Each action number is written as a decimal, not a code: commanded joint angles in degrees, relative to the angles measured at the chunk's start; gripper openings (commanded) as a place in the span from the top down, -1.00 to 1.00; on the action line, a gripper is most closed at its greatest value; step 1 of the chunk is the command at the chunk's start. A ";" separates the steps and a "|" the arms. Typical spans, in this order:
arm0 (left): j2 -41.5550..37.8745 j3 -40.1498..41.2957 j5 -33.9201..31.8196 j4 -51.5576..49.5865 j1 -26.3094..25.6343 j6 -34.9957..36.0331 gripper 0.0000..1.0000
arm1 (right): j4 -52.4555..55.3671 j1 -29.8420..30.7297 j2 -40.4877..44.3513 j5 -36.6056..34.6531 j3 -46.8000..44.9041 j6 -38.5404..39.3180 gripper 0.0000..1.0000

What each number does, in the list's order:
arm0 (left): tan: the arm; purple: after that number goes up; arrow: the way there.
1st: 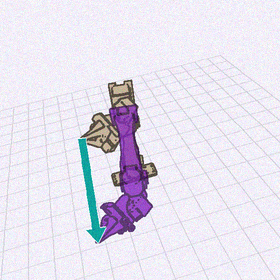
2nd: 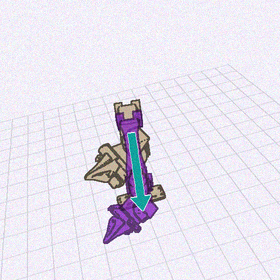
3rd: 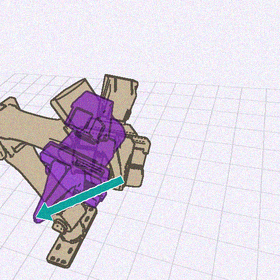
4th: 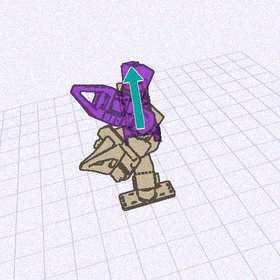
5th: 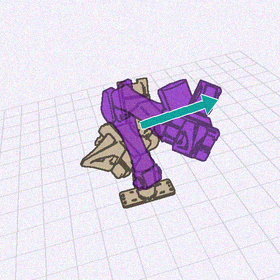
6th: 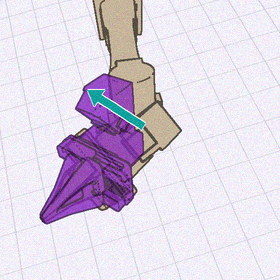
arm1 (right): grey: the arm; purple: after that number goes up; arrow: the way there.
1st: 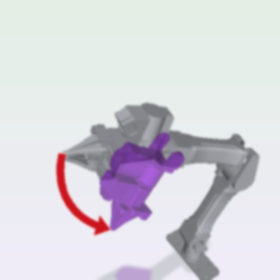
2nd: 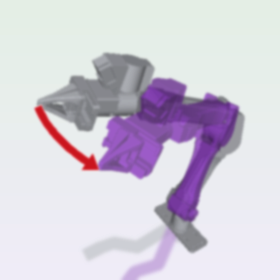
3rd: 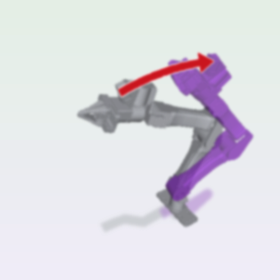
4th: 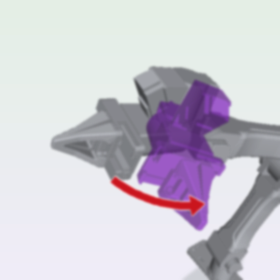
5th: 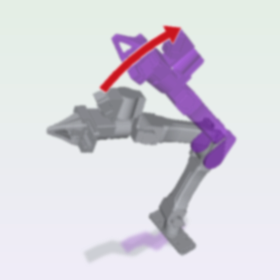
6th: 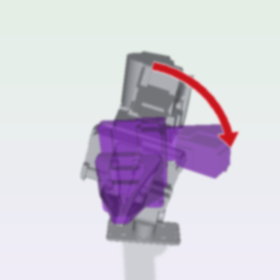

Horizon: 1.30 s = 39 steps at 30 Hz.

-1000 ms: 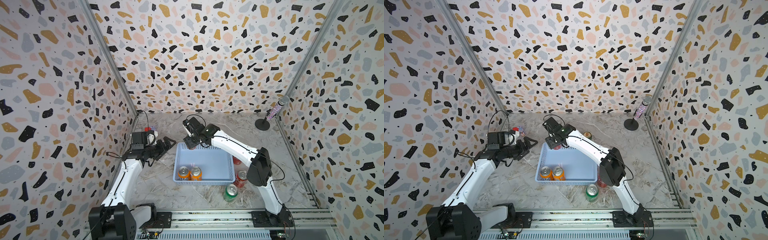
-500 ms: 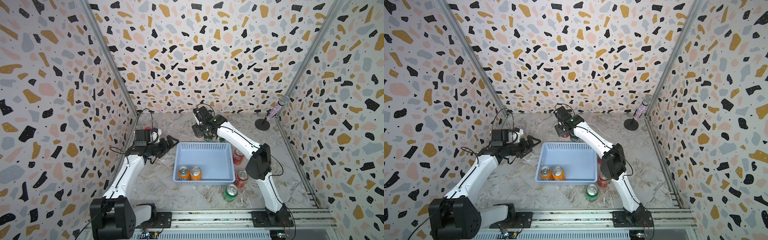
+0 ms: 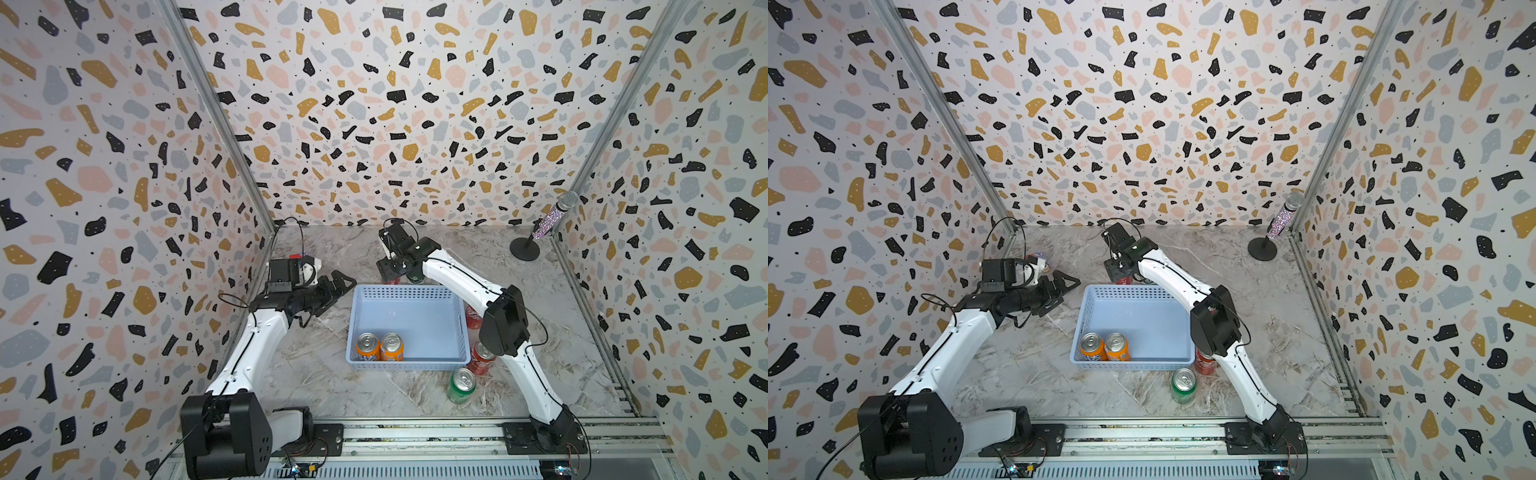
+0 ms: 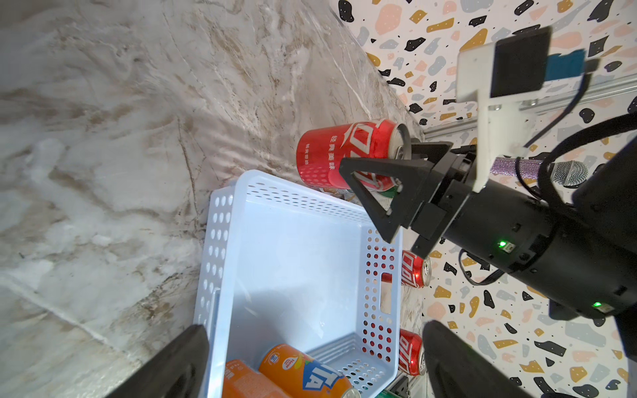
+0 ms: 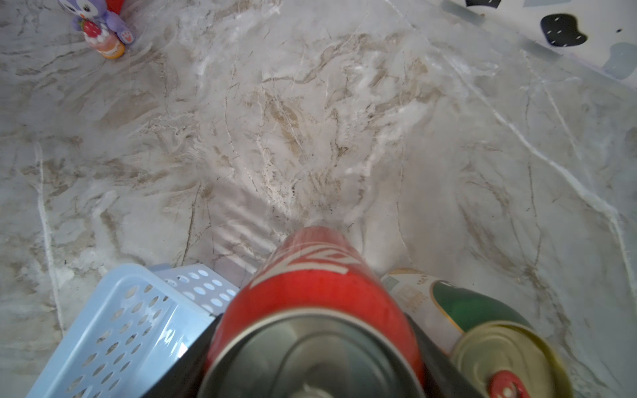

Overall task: Take out the drinks from the basket
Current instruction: Place the drink at the center of the board.

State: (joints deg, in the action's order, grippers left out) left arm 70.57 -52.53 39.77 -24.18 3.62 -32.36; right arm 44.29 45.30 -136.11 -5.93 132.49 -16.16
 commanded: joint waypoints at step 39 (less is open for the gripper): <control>0.51 -0.04 2.51 4.50 2.75 -1.91 -0.99 | -1.03 0.49 2.61 2.07 0.66 -0.84 -0.73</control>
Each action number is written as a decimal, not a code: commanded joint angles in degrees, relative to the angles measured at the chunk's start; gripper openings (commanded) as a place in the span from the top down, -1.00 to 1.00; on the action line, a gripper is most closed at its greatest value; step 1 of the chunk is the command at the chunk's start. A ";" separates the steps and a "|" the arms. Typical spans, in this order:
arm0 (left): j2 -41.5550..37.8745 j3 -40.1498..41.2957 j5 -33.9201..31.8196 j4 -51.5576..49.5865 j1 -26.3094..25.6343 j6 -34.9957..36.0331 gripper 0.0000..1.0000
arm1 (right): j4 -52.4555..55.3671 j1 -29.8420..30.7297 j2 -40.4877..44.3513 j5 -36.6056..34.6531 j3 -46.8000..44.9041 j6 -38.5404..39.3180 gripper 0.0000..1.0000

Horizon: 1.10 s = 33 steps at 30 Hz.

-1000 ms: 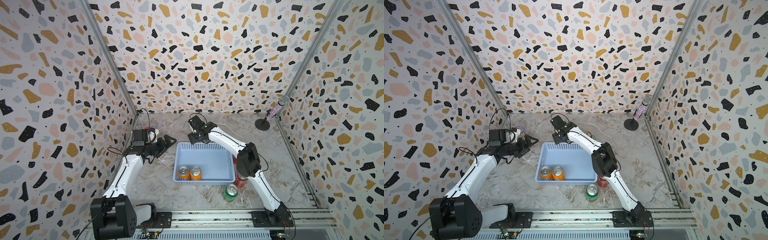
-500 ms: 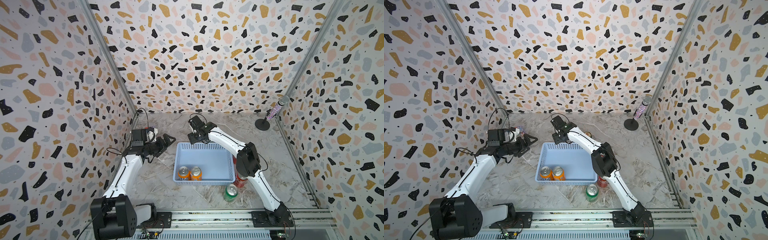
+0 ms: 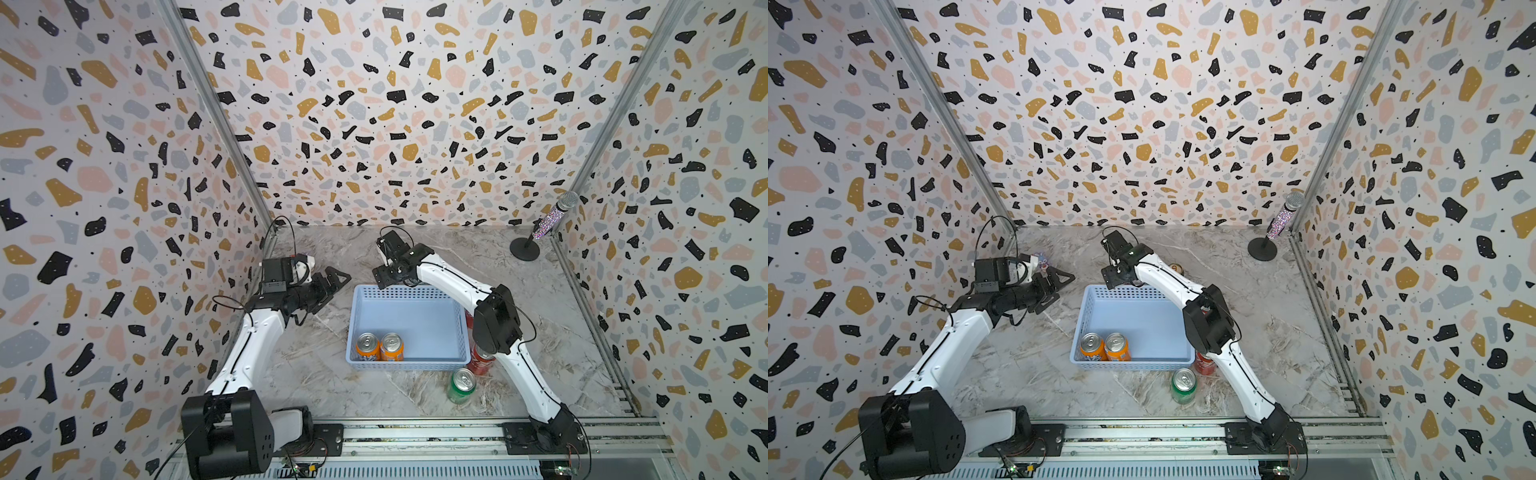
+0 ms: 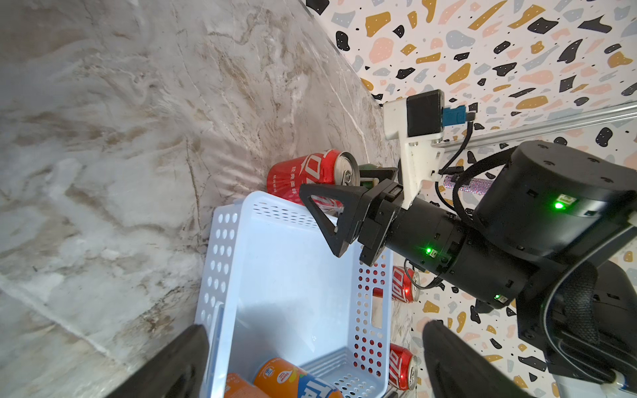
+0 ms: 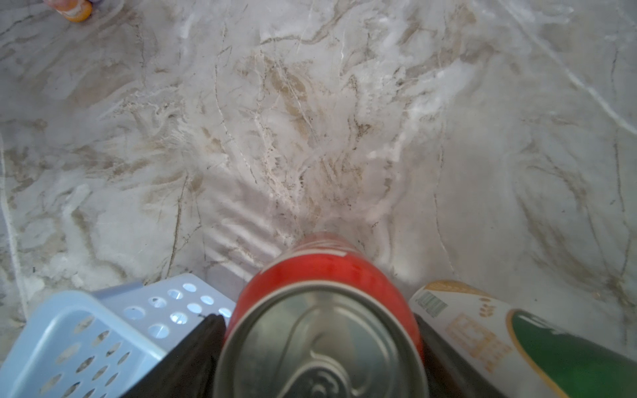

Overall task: Take out the drinks from the basket
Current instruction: Place the drink at the center of the board, then pick up the drink from the basket.

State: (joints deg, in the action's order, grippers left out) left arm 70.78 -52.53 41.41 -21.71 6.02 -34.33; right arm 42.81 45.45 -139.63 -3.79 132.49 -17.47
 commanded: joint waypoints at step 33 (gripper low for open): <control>-10.75 8.80 2.94 -2.77 0.14 -0.93 -0.99 | -5.73 5.09 45.15 22.22 -49.25 12.32 -0.83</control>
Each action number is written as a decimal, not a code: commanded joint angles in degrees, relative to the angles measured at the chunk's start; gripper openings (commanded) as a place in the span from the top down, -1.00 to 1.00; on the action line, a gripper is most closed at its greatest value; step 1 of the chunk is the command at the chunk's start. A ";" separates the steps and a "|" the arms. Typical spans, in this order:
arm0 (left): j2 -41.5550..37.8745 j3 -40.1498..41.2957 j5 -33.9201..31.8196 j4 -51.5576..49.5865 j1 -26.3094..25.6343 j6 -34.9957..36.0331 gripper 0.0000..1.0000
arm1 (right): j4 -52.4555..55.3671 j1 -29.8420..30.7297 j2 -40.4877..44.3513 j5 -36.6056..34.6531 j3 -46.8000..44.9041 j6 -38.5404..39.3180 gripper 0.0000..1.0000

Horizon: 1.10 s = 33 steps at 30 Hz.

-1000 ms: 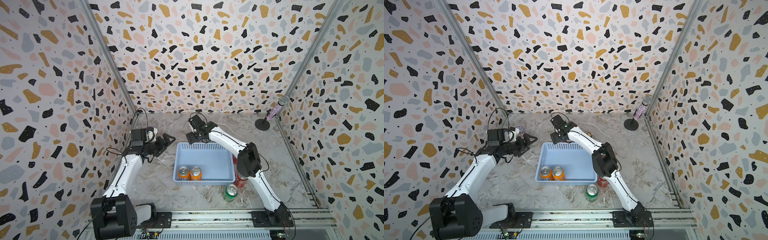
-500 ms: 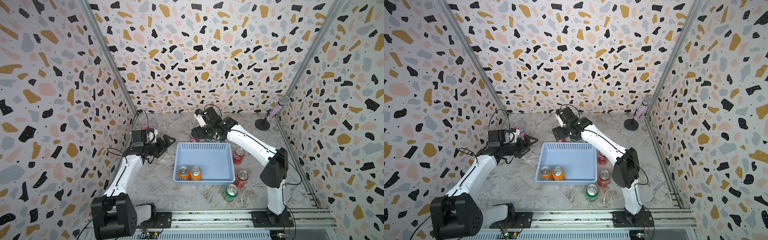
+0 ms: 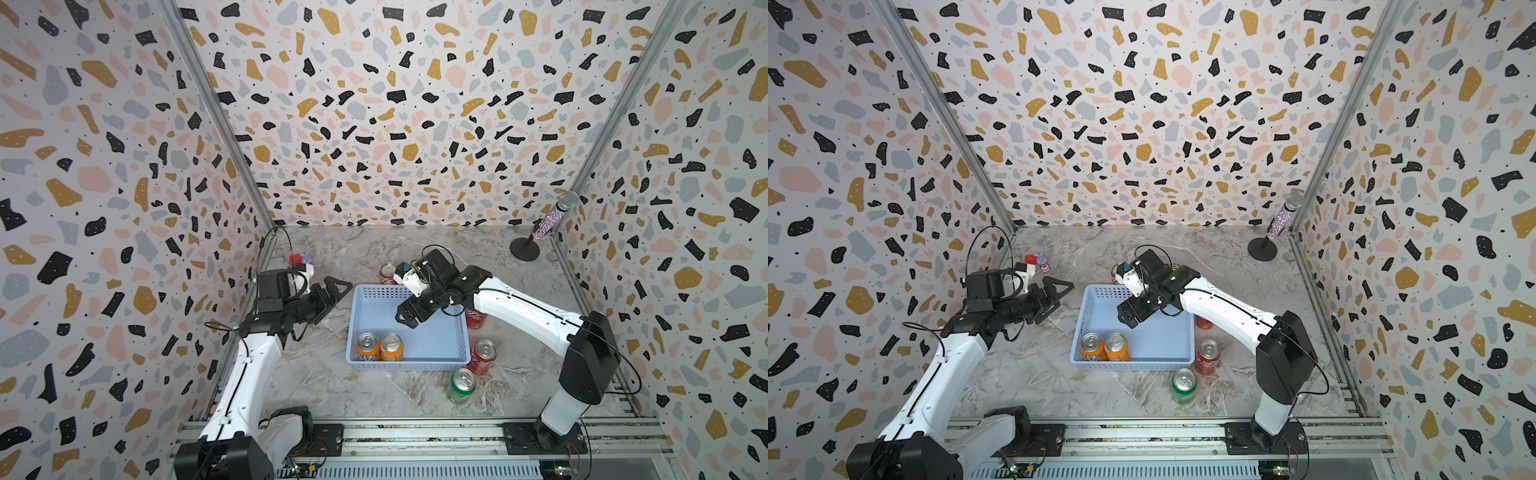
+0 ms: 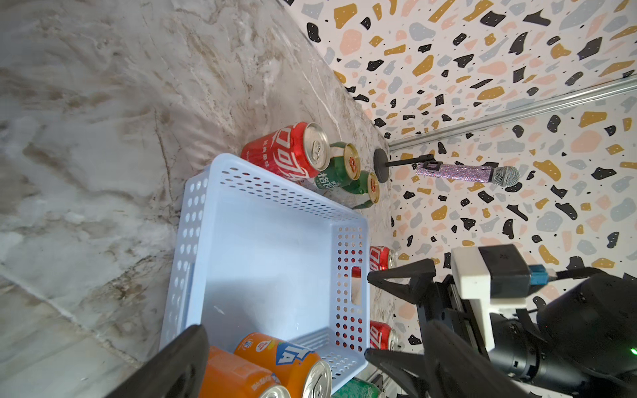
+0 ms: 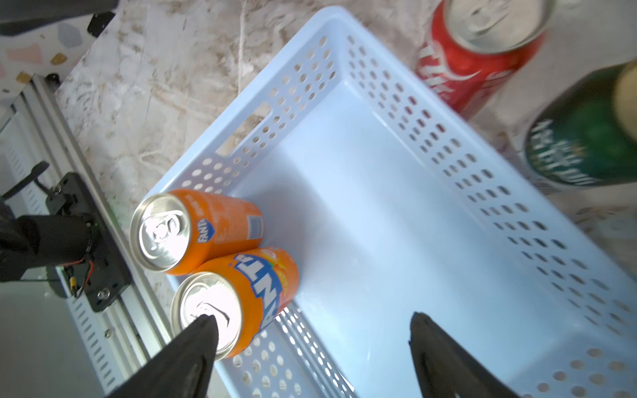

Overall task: Take out the drinks from the basket
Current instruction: Pick up the drink from the basket.

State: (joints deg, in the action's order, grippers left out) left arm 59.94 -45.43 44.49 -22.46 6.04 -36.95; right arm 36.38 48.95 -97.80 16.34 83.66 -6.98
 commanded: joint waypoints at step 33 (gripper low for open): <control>0.30 3.85 -5.03 -7.48 0.10 7.24 -0.99 | 4.32 10.90 -1.47 -5.94 1.27 1.57 -0.95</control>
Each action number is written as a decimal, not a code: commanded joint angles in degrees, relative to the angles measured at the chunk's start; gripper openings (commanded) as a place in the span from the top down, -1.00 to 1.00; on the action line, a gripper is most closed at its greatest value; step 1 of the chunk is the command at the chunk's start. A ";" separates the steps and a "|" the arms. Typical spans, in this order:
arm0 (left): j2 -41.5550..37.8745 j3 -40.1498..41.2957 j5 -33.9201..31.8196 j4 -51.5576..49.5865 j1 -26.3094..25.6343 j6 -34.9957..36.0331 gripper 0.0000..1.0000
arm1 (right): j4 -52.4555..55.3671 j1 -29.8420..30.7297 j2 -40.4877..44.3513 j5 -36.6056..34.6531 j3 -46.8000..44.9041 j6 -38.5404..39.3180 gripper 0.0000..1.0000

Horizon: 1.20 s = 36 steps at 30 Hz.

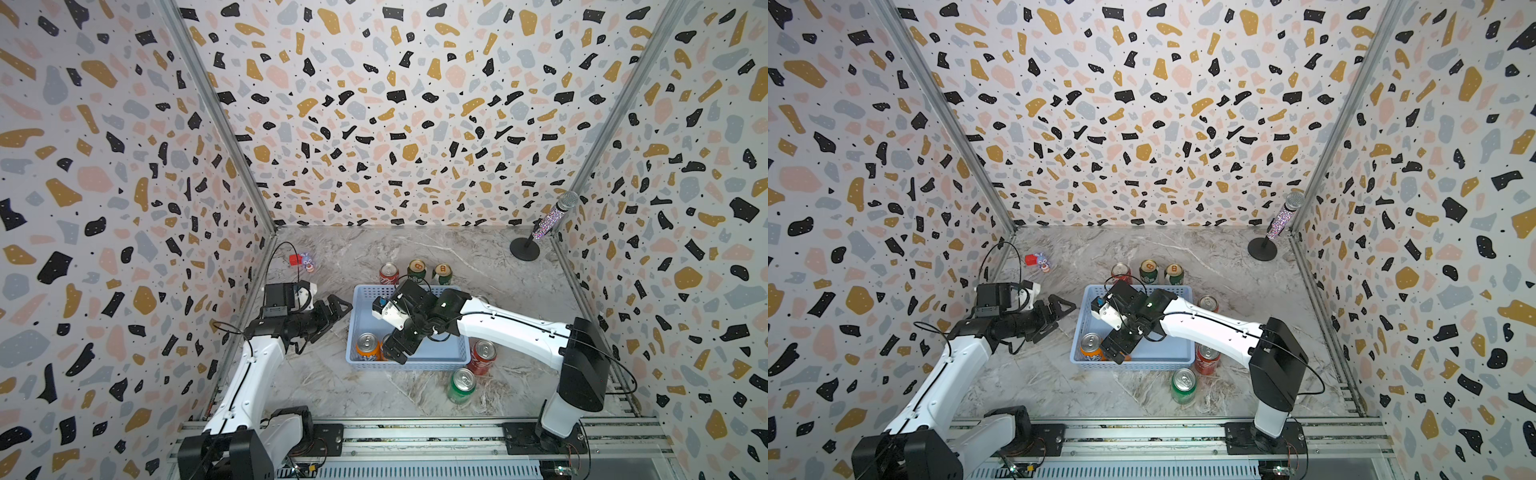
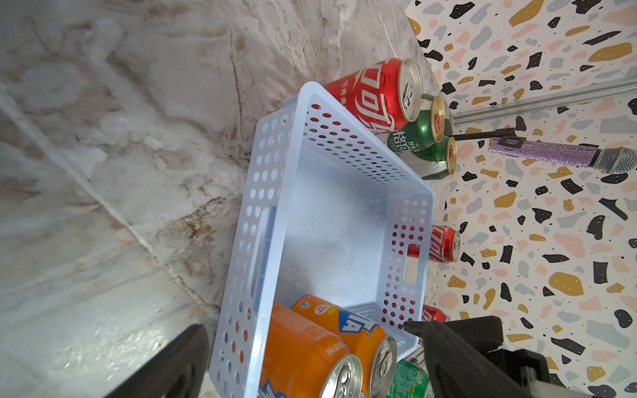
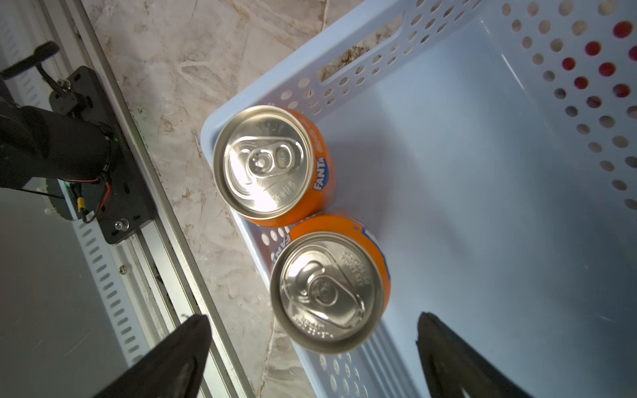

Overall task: Take out the drinks from the basket
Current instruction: Pick up the drink from the basket.

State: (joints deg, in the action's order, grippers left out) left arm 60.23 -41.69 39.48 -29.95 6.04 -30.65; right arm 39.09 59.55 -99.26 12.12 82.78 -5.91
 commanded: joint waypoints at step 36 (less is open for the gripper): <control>0.64 0.21 -0.45 0.12 -0.46 0.96 -1.00 | -3.14 1.27 -5.89 -5.96 -1.60 -2.84 -0.68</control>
State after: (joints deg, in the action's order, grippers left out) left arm 60.82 -41.69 39.48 -30.02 5.91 -30.65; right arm 36.01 60.51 -105.27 7.70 81.76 -8.05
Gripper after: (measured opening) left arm 0.997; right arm 0.846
